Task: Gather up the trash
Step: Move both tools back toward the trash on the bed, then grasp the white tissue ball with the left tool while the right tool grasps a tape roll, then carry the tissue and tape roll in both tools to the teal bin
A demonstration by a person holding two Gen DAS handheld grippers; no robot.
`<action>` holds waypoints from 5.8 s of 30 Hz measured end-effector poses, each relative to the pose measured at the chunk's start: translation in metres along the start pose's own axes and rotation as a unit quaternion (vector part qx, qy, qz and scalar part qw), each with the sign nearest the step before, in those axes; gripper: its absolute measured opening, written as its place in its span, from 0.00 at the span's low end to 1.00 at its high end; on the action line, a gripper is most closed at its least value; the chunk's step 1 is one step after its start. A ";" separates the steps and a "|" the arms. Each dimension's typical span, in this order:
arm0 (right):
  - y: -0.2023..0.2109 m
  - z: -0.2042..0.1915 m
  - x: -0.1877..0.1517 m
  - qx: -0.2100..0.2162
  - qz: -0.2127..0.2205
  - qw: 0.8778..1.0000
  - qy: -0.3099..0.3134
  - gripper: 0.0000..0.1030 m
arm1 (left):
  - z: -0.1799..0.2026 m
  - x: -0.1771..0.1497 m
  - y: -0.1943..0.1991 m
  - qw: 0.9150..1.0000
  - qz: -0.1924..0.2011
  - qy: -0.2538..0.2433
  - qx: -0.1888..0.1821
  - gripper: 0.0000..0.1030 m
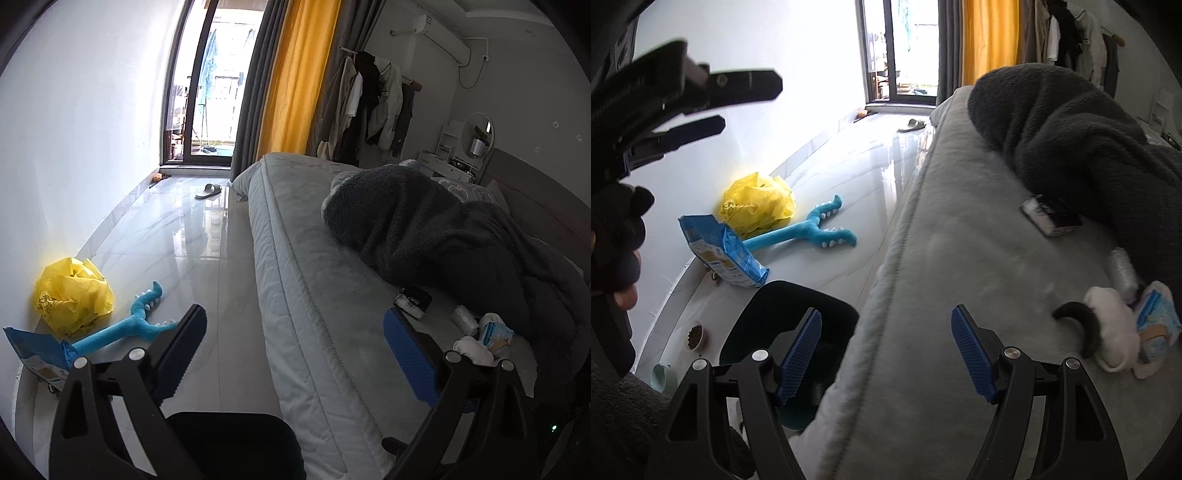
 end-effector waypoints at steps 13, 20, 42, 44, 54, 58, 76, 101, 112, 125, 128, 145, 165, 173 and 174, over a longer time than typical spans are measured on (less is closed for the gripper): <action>0.055 0.094 -0.009 -0.064 0.041 0.995 -0.061 0.72 | 0.055 -0.005 -0.009 0.999 -0.009 -0.020 -0.038 0.95; 0.081 0.156 -0.022 -0.117 0.062 0.984 -0.115 0.72 | 0.087 -0.011 -0.018 0.997 -0.024 -0.027 -0.072 0.95; 0.078 0.223 -0.049 -0.145 0.053 0.966 -0.207 0.54 | 0.166 -0.030 -0.033 0.983 -0.042 -0.102 -0.145 0.95; 0.076 0.224 -0.048 -0.147 0.049 0.966 -0.205 0.49 | 0.171 -0.033 -0.035 0.982 -0.048 -0.107 -0.151 0.95; 0.068 0.240 -0.057 -0.144 0.036 0.964 -0.220 0.46 | 0.205 -0.051 -0.032 0.968 -0.058 -0.161 -0.184 0.95; 0.073 0.243 -0.059 -0.143 0.040 0.965 -0.218 0.31 | 0.218 -0.058 -0.035 0.964 -0.062 -0.177 -0.187 0.95; 0.102 0.248 -0.071 -0.100 0.071 0.969 -0.214 0.02 | 0.275 -0.090 -0.047 0.951 -0.085 -0.228 -0.189 0.95; 0.146 0.269 -0.091 -0.075 0.115 0.962 -0.238 0.02 | 0.311 -0.122 -0.086 0.935 -0.118 -0.318 -0.099 0.65; 0.146 0.262 -0.084 -0.072 0.117 0.963 -0.230 0.02 | 0.305 -0.097 -0.078 0.953 -0.083 -0.271 -0.104 0.50; 0.149 0.241 -0.052 -0.062 0.140 0.963 -0.222 0.02 | 0.278 -0.055 -0.047 0.975 -0.031 -0.156 -0.155 0.49; 0.149 0.232 -0.044 -0.059 0.142 0.964 -0.218 0.02 | 0.269 -0.047 -0.039 0.977 -0.010 -0.155 -0.148 0.49; 0.122 0.171 -0.012 -0.045 0.143 0.972 -0.181 0.02 | 0.188 -0.042 -0.030 0.987 -0.019 -0.127 -0.092 0.50; 0.060 0.070 0.030 -0.002 0.119 0.986 -0.113 0.02 | 0.068 -0.071 -0.043 0.988 -0.116 -0.103 -0.004 0.51; 0.026 0.036 0.042 0.019 0.096 0.991 -0.091 0.02 | 0.027 -0.090 -0.055 0.981 -0.168 -0.095 0.011 0.51; 0.021 0.032 0.044 0.022 0.093 0.992 -0.088 0.02 | 0.024 -0.093 -0.057 0.980 -0.176 -0.097 0.011 0.51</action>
Point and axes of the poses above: each gripper's, at about its wrist camera, not at the fingertips, and y roughly against the way its jaws point, z to its right, x to its top, the point moved 8 cm from there along -y, roughly the way its jaws point, and after that the axes turned 10 degrees about x, right-handed, at the moved point
